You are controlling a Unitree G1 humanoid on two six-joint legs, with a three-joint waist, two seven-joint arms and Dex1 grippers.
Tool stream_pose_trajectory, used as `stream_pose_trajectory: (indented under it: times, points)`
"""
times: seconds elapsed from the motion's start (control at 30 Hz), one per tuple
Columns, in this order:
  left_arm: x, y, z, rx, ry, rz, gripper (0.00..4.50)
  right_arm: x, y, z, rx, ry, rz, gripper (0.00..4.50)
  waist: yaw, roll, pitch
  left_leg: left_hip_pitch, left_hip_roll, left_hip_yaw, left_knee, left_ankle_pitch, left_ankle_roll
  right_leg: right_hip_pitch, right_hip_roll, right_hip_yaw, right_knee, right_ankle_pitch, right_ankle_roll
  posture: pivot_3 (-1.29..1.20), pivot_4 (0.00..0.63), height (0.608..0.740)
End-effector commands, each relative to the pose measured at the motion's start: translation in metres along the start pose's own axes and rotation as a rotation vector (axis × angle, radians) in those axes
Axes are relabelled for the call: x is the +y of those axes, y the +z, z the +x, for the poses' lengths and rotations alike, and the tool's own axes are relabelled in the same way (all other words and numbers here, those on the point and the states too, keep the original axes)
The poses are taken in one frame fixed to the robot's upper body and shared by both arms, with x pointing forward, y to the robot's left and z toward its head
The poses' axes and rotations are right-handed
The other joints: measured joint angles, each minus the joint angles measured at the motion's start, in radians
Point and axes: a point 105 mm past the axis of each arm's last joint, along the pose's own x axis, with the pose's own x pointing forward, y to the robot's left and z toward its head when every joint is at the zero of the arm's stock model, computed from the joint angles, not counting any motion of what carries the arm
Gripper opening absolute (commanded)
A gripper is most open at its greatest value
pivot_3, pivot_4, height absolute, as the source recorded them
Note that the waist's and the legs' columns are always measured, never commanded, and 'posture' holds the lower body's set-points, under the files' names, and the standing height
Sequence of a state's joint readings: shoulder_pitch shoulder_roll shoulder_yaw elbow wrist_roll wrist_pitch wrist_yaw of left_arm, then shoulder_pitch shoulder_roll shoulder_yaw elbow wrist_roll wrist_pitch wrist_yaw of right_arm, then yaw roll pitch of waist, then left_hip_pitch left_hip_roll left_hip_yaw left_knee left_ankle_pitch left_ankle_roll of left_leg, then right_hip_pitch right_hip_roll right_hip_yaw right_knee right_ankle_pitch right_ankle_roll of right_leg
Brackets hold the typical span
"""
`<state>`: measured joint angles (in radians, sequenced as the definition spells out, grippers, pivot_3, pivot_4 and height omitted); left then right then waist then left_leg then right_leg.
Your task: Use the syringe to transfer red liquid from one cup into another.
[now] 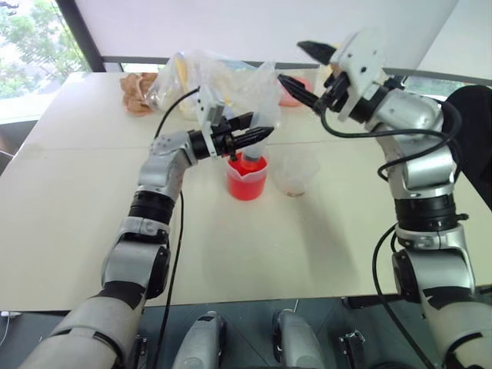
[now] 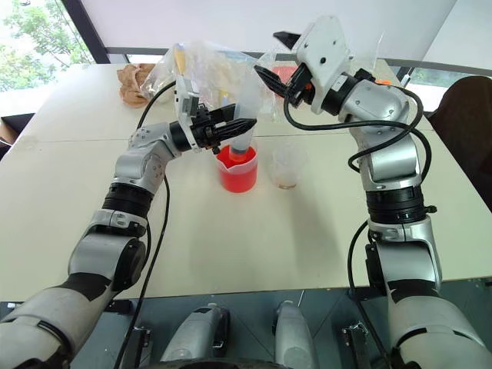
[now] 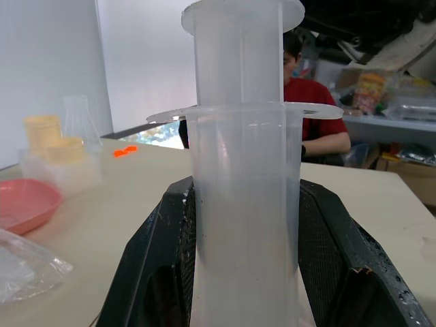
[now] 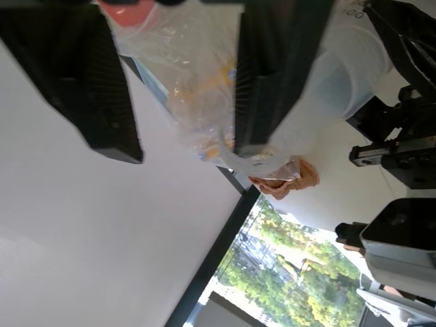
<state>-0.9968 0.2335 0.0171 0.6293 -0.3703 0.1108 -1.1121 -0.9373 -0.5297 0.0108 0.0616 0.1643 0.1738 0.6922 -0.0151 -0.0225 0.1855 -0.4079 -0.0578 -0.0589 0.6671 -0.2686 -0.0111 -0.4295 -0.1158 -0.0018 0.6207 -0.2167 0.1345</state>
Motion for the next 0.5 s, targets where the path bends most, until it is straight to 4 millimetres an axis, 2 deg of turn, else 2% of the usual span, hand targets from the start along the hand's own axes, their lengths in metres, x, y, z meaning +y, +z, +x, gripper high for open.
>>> stream_pose_trajectory:
  times: [0.03,0.17,0.27,0.33,0.4,0.5]
  points:
    - [0.005,0.012,0.003,-0.010,0.013,0.009,1.55,-0.012,0.036,-0.013,-0.102,-0.053,-0.062,4.43,0.001,0.000,0.000,0.000,0.000,0.000,0.000,0.000,0.000,0.000,0.000,0.000,0.000,0.000,0.000,0.00,0.150,0.740]
    - [0.012,0.023,0.002,-0.052,0.045,-0.008,1.55,-0.006,0.035,-0.033,-0.077,-0.029,0.015,4.43,0.003,0.000,0.000,0.000,0.000,0.000,0.000,0.000,0.000,0.000,0.000,0.000,0.000,0.000,0.000,0.00,0.150,0.740]
    - [0.019,0.036,-0.001,-0.080,0.071,0.011,1.55,-0.003,0.032,-0.061,-0.036,-0.012,0.132,4.43,0.005,0.000,0.000,0.000,0.000,0.000,0.000,0.000,0.000,0.000,0.000,0.000,-0.001,0.000,0.000,0.00,0.150,0.740]
    - [0.021,0.055,-0.002,-0.092,0.048,0.061,1.55,-0.014,0.022,-0.082,0.043,-0.083,0.133,4.43,0.008,0.000,0.000,-0.001,0.000,-0.001,0.000,0.000,0.001,0.001,0.000,0.000,-0.001,0.000,0.000,0.00,0.150,0.740]
    - [0.018,0.085,0.008,-0.152,0.001,0.062,1.55,-0.033,0.012,-0.102,0.124,-0.182,0.087,4.43,-0.001,0.001,0.000,-0.001,0.000,0.000,0.000,-0.001,0.001,0.001,0.000,0.000,-0.001,0.000,0.000,0.00,0.150,0.740]
    - [0.008,0.102,0.023,-0.210,-0.076,0.027,1.55,-0.048,0.008,-0.114,0.178,-0.250,0.028,4.43,0.008,0.000,0.000,0.000,0.000,0.000,0.000,-0.001,0.001,0.001,0.000,-0.001,0.000,0.000,0.000,0.00,0.150,0.740]
